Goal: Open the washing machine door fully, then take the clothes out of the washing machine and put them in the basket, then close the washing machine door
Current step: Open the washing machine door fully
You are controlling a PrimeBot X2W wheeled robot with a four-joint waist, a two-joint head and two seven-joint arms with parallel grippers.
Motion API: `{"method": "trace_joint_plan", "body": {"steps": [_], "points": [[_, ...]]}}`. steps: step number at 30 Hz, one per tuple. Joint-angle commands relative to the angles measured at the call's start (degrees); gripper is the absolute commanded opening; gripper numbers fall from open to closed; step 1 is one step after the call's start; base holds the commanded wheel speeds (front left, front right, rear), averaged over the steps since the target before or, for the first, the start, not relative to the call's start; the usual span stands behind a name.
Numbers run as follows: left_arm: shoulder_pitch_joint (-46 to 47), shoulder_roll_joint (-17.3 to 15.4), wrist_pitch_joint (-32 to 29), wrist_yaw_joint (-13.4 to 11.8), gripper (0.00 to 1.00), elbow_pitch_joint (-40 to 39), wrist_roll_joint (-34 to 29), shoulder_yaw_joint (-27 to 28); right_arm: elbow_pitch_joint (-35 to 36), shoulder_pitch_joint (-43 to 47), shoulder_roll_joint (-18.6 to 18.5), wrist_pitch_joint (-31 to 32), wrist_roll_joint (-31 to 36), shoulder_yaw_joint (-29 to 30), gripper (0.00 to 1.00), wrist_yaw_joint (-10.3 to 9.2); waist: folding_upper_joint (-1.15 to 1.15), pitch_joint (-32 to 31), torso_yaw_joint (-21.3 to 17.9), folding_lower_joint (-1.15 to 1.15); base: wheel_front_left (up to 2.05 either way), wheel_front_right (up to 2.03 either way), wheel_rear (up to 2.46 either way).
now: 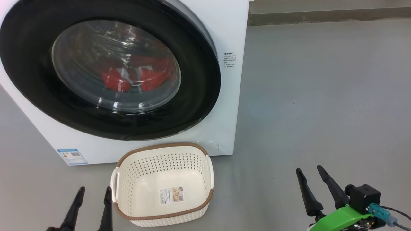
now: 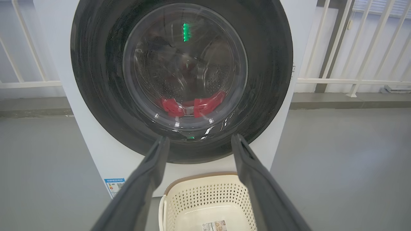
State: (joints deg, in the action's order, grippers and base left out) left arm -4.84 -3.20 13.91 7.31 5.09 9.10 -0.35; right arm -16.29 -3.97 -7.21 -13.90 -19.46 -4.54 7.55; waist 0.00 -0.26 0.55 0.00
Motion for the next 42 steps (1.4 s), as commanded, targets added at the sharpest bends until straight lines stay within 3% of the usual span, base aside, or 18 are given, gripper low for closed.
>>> {"method": "trace_joint_plan", "body": {"steps": [1,28,29,30,31,32,42], "points": [[0.4,-0.8,1.0,0.2,1.00,-1.6,-1.8,1.8,1.6,-0.2,-0.4,-1.0,2.2,-1.0,1.00,-0.06,0.00,0.0,0.0,0.00,0.00,0.00,0.00],[0.6,-0.1,1.1,0.2,1.00,0.4,1.9,2.7,2.1,1.8,0.8,-1.1,2.0,1.5,1.00,-0.06,0.00,-0.4,0.5,0.00,0.00,0.00,0.00],[0.5,-0.1,1.1,0.2,1.00,0.4,1.9,2.7,2.1,1.6,0.9,-1.1,1.6,1.4,0.75,-0.06,0.00,-0.5,0.6,0.00,0.00,0.00,0.00],[0.5,-0.1,1.1,0.2,1.00,0.3,1.9,2.7,2.1,1.5,0.9,-1.1,1.3,1.4,0.41,-0.06,0.00,-0.5,0.6,0.00,0.00,0.00,0.00],[0.5,0.0,1.1,0.2,1.00,0.3,1.9,2.7,2.2,1.2,1.0,-1.1,0.9,1.1,0.14,-0.06,0.00,-0.5,0.6,0.00,0.00,0.00,0.00],[0.5,0.0,1.1,0.2,1.00,0.3,1.9,2.7,2.4,0.8,1.0,-1.1,0.4,0.9,0.00,-0.06,0.00,-0.5,0.7,0.00,0.00,0.00,0.00],[1.5,0.1,1.1,0.2,1.00,0.1,1.8,1.5,3.4,-9.8,2.0,-1.1,-7.8,-1.0,0.00,-0.06,0.00,0.9,1.8,0.00,0.00,0.00,0.00]]}}
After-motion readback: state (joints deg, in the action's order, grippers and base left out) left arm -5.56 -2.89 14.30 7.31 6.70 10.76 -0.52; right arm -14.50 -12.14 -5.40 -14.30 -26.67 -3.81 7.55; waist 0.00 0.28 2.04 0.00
